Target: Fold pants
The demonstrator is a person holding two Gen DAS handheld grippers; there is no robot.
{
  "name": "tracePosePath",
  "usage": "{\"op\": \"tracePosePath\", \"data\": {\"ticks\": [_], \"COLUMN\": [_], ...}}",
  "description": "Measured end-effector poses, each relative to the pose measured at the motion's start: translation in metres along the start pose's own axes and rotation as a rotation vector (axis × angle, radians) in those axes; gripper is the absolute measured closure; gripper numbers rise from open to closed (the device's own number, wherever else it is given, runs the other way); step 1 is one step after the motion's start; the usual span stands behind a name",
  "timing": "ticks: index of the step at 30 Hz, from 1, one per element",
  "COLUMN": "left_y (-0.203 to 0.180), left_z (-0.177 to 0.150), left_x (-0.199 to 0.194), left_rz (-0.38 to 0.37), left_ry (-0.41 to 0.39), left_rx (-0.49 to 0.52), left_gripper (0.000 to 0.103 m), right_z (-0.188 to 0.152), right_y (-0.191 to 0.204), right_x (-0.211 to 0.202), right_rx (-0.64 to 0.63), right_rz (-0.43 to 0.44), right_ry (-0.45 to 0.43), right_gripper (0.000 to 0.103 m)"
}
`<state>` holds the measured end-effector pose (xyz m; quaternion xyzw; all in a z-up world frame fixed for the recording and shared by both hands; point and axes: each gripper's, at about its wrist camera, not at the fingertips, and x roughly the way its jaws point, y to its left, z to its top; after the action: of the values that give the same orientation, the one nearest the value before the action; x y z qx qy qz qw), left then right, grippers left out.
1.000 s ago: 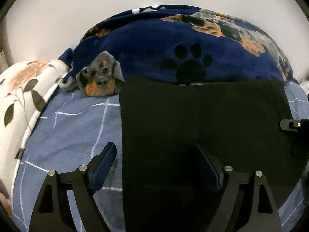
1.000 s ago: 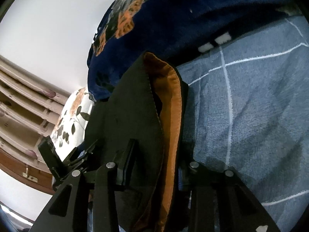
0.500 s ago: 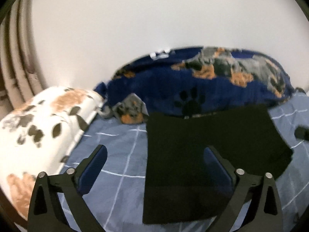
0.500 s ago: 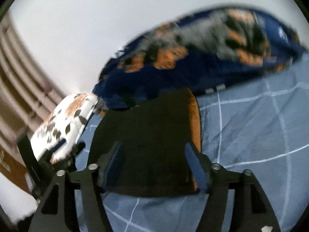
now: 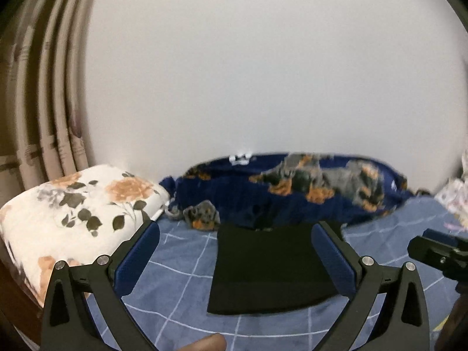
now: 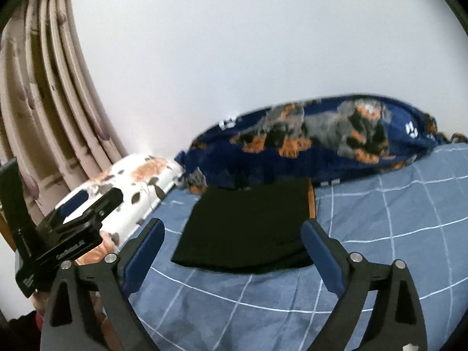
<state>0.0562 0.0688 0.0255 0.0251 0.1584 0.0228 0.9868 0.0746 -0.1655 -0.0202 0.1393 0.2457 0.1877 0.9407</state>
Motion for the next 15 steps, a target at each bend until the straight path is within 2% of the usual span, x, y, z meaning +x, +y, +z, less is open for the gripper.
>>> {"op": "tracePosePath", "data": {"ticks": [2, 7, 15], "left_y": [-0.001, -0.004, 0.002], "left_z": [0.003, 0.004, 0.0], "left_x": [-0.014, -0.032, -0.044], "left_rz": [0.0, -0.052, -0.053], "left_ry": [-0.013, 0.04, 0.046], "left_rx": [-0.005, 0.009, -0.026], "left_gripper": [0.0, 0.0, 0.0], "right_z": [0.002, -0.003, -0.013], "right_y": [0.005, 0.014, 0.022], "right_x": [-0.013, -0.032, -0.047], "right_rx": [-0.011, -0.027, -0.026], "right_rz": [-0.003, -0.014, -0.032], "right_ry": [-0.02, -0.027, -0.025], "right_gripper": [0.007, 0.004, 0.004]}}
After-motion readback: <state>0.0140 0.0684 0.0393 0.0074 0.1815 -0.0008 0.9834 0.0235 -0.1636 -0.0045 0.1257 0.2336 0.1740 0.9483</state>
